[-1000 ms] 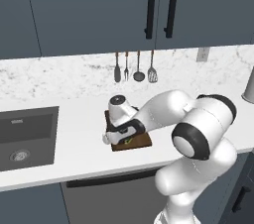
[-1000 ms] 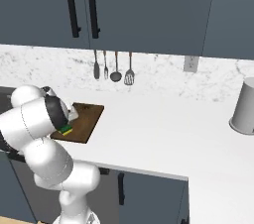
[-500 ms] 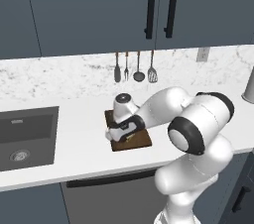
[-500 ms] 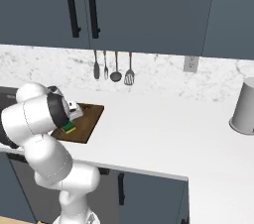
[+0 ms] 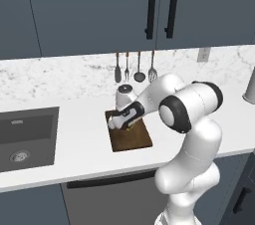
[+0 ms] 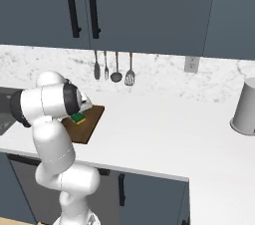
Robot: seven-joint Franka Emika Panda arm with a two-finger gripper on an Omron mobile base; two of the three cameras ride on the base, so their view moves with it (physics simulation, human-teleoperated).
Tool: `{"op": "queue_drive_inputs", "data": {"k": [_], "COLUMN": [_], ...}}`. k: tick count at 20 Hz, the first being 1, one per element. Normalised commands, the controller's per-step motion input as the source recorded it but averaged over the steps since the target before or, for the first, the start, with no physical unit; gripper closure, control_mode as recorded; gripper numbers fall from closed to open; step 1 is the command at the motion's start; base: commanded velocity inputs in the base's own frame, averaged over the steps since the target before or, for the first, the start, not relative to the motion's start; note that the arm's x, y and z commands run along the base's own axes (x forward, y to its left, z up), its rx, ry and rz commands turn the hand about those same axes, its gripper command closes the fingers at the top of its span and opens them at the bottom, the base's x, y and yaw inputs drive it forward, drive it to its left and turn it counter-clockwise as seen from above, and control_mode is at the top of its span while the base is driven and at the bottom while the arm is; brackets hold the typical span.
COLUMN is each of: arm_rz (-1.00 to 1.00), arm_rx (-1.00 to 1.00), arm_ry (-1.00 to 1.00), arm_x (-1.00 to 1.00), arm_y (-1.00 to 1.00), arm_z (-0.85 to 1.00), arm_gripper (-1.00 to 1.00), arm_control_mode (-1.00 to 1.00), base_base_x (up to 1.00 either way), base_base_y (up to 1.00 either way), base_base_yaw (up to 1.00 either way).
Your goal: Pick up the sponge from the counter and clean the cutting board by briefly scrubbing or pressing down on the cutting board. Once finished, release the sponge.
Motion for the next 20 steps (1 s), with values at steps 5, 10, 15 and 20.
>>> {"op": "queue_drive_inputs", "data": {"k": [5, 10, 15, 20], "arm_rz": [0.0, 0.0, 0.0, -0.03], "arm_rx": [-0.01, -0.03, 0.0, 0.0], "arm_ry": [-0.07, -0.15, -0.07, 0.01], "arm_x": [0.25, -0.62, -1.0, -0.57], "arm_y": [-0.18, 0.05, 0.18, 0.04], "arm_z": [0.0, -0.02, -0.05, 0.0], "arm_gripper": [1.0, 1.0, 1.0, 1.0], "arm_control_mode": [-1.0, -1.0, -1.0, -1.0], "base_base_x": [0.0, 0.0, 0.0, 0.0], "base_base_y": [0.0, 0.0, 0.0, 0.0], "base_base_yaw": [0.0, 0.0, 0.0, 0.0]}}
